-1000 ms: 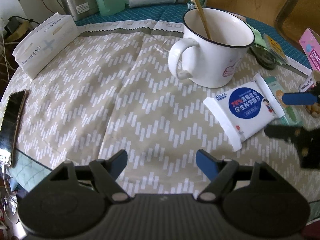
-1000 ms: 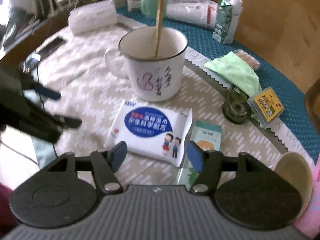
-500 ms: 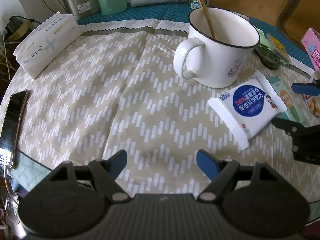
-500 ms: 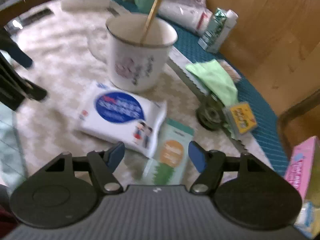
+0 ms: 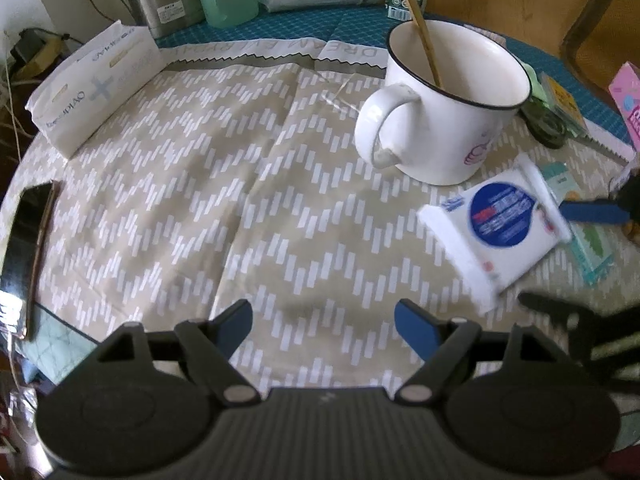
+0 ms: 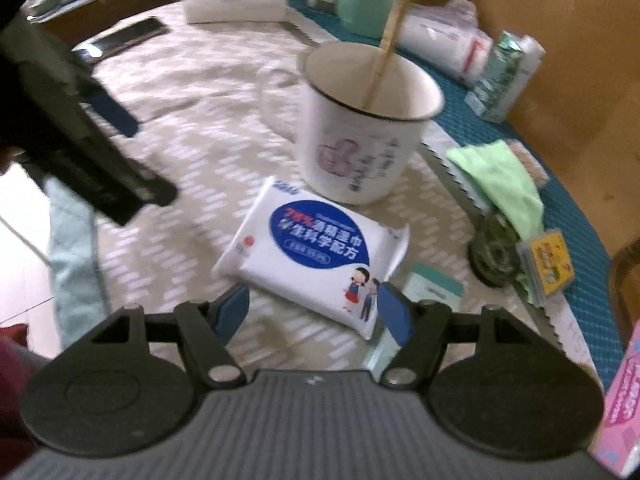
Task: Organize soft objects
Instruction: 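Grasp the white wet-wipe pack with the left gripper, then carry the wet-wipe pack into the gold tin and release it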
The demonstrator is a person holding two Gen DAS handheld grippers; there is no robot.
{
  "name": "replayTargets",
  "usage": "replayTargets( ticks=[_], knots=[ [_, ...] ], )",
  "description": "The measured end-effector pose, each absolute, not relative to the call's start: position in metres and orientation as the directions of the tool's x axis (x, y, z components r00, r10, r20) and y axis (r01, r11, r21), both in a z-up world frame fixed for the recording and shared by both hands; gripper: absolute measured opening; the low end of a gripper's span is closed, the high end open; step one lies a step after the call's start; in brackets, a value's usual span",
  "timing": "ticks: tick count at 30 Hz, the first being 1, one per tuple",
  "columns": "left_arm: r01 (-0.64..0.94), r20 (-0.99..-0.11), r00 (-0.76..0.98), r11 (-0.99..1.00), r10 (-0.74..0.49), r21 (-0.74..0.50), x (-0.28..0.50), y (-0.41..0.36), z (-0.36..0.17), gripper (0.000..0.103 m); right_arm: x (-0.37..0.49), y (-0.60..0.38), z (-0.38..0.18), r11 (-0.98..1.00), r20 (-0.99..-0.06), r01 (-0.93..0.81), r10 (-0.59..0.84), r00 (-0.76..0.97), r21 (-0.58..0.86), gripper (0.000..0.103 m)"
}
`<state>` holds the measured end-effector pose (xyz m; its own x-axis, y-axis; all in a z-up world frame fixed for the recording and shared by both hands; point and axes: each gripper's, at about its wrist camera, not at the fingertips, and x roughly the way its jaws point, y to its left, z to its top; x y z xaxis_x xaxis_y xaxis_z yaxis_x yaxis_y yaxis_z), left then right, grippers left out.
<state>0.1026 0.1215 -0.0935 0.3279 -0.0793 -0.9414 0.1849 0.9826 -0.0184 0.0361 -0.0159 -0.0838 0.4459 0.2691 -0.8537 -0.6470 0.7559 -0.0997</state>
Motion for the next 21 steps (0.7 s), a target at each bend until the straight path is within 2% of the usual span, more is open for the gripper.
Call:
replayTargets(
  ticks=[7, 13, 16, 18, 19, 20, 21],
  knots=[
    [0.121, -0.914, 0.320, 0.968, -0.249, -0.221, 0.111, 0.145, -0.080, 0.081, 0.036, -0.022, -0.077, 0.773, -0.850, -0.629, 0.279, 0.448, -0.078, 0.071],
    [0.178, -0.889, 0.279, 0.929, -0.364, -0.324, 0.127, 0.128, -0.080, 0.079, 0.053, -0.023, -0.084, 0.785, -0.856, -0.616, 0.267, 0.443, -0.074, 0.073],
    [0.201, -0.885, 0.240, 0.912, -0.399, -0.357, 0.138, 0.111, -0.090, 0.074, 0.068, -0.024, -0.094, 0.794, -0.873, -0.608, 0.287, 0.394, -0.013, 0.081],
    [0.217, -0.880, 0.222, 0.901, -0.419, -0.374, 0.142, 0.100, -0.098, 0.065, 0.074, -0.024, -0.102, 0.795, -0.886, -0.606, 0.301, 0.354, 0.028, 0.083],
    [0.220, -0.883, 0.206, 0.899, -0.421, -0.378, 0.143, 0.096, -0.104, 0.057, 0.073, -0.022, -0.103, 0.789, -0.877, -0.613, 0.311, 0.366, 0.025, 0.081],
    [0.233, -0.875, 0.233, 0.898, -0.423, -0.373, 0.140, 0.094, -0.103, 0.040, 0.070, -0.020, -0.102, 0.784, -0.874, -0.621, 0.316, 0.370, 0.021, 0.073],
    [0.249, -0.874, 0.216, 0.890, -0.436, -0.382, 0.139, 0.091, -0.104, 0.039, 0.066, -0.017, -0.100, 0.779, -0.871, -0.627, 0.315, 0.376, 0.012, 0.070]
  ],
)
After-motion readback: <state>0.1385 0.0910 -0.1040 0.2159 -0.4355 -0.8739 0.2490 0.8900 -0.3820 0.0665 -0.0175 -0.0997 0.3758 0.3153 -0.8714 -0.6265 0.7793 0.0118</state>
